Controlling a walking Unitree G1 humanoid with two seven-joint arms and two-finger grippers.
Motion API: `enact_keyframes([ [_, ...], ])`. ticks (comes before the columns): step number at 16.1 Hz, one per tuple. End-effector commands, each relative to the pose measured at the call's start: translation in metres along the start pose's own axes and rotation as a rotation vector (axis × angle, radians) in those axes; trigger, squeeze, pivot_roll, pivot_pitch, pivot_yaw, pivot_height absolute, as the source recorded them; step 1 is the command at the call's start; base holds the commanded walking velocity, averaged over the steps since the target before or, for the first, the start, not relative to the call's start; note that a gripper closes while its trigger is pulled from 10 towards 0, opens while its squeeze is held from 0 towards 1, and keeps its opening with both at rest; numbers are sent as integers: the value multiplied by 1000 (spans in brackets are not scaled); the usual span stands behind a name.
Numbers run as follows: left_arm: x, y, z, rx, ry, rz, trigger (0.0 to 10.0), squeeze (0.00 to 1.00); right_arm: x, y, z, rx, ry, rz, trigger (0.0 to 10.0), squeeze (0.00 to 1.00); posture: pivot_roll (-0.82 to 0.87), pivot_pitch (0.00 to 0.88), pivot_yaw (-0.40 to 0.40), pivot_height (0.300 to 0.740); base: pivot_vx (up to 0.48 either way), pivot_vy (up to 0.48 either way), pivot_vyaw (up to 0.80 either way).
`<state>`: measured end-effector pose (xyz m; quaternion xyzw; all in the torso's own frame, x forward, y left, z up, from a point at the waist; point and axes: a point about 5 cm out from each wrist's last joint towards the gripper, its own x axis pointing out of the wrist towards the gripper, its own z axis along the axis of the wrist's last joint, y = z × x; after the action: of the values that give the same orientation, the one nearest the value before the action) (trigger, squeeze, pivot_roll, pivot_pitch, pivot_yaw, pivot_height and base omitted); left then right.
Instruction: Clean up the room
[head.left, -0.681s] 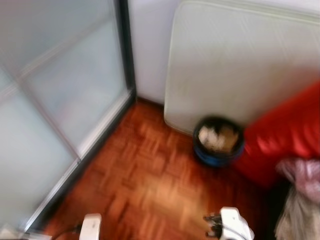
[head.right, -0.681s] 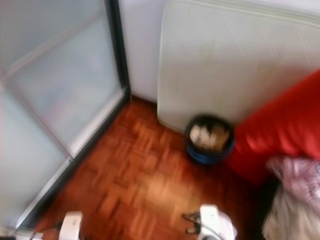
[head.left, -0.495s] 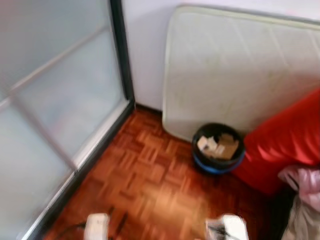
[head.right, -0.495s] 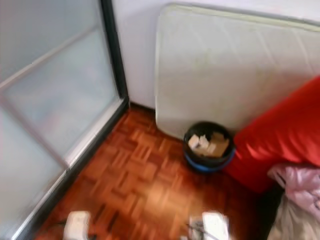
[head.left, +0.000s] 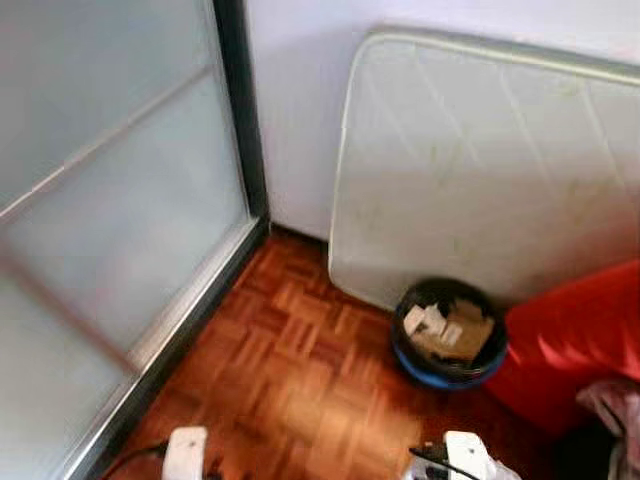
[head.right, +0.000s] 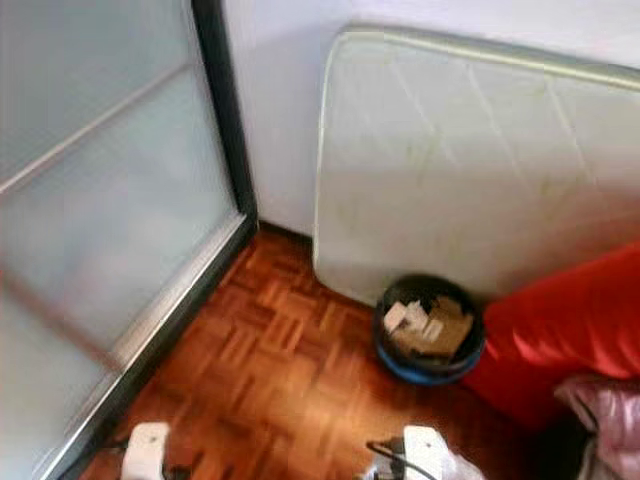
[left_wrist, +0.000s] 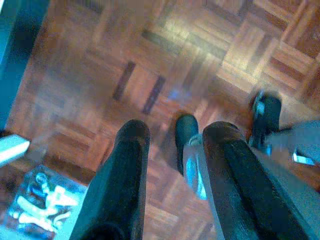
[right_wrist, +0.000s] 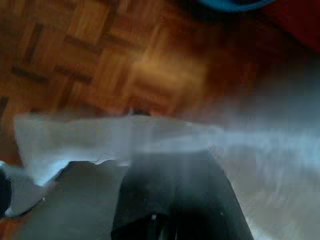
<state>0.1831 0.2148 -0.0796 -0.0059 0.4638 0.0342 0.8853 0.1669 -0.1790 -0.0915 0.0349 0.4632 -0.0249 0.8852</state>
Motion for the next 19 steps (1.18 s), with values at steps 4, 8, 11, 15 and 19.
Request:
enact_keyframes([
  [4,-6,20,-14,-2,38,5,10000,0,-2,-7,-6,21,16,-22,10000,0,40,145,-43,728,392,0,0],
  [8,-6,18,-17,-1,45,5,10000,0,-2,-9,-8,39,29,-31,10000,0,41,146,-42,728,390,0,-150],
  [11,-3,4,-15,2,46,-8,10000,0,-3,-8,-9,38,34,-26,10000,0,41,148,-41,728,389,0,-775],
  [15,0,-12,-12,4,43,-20,10000,0,-3,-8,-10,43,34,-25,10000,0,43,150,-39,728,382,0,-744],
  [19,1,-25,-11,6,43,-30,10000,0,-3,-9,-8,42,18,-28,10000,0,43,151,-39,728,382,0,0],
])
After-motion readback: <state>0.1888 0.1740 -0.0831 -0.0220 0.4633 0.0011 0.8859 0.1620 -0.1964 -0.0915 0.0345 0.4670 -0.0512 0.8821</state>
